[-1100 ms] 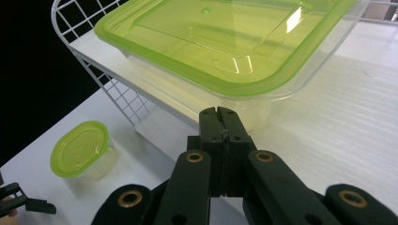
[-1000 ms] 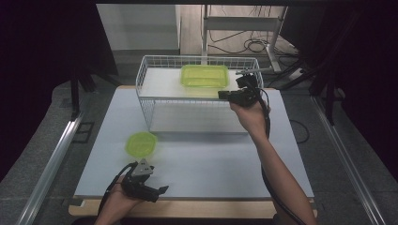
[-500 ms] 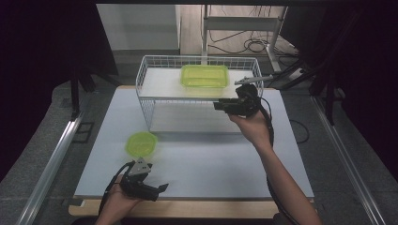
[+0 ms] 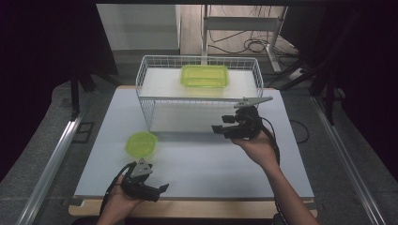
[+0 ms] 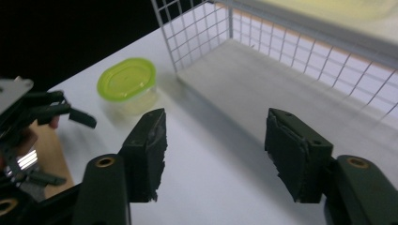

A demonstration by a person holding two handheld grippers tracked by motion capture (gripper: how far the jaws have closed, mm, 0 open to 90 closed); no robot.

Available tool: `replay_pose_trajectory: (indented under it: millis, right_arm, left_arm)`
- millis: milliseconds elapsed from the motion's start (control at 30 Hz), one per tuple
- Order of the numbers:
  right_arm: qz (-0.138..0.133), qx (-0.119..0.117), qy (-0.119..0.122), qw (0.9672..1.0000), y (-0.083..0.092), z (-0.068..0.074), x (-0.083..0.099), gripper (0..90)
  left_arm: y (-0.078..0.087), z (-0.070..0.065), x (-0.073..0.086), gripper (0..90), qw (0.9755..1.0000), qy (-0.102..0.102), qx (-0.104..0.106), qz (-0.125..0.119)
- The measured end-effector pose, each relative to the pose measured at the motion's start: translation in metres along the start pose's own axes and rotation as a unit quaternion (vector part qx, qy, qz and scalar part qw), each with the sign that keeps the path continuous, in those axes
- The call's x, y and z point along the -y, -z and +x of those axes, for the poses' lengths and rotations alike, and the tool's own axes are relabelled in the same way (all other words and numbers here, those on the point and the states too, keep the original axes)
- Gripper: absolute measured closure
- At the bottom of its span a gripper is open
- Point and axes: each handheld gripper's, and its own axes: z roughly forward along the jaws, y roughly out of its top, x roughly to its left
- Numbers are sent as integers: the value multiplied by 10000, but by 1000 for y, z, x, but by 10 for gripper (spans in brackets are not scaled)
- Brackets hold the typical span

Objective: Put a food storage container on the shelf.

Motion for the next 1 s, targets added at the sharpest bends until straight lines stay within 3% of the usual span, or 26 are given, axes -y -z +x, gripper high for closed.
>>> replay_pose_trajectory:
  millis: [267,467,700,800,1000]
  right_arm:
    - [-13,0,103,9999,6,10,23,336]
    - [-90,86,143,9998,10,15,40,277]
    - [-125,272,4,9996,10,16,60,166]
    - [-120,351,-56,9993,9,16,67,144]
    - [-151,382,-84,9991,9,19,81,111]
  left_arm:
    - [3,1,-1,98,10000,81,-20,-33]
    - [-2,1,-1,32,9998,40,-165,125]
    - [-3,3,-1,44,9997,192,-147,-42]
    - [-4,8,0,44,9992,361,-52,-152]
    - [-4,12,2,34,9986,458,8,-276]
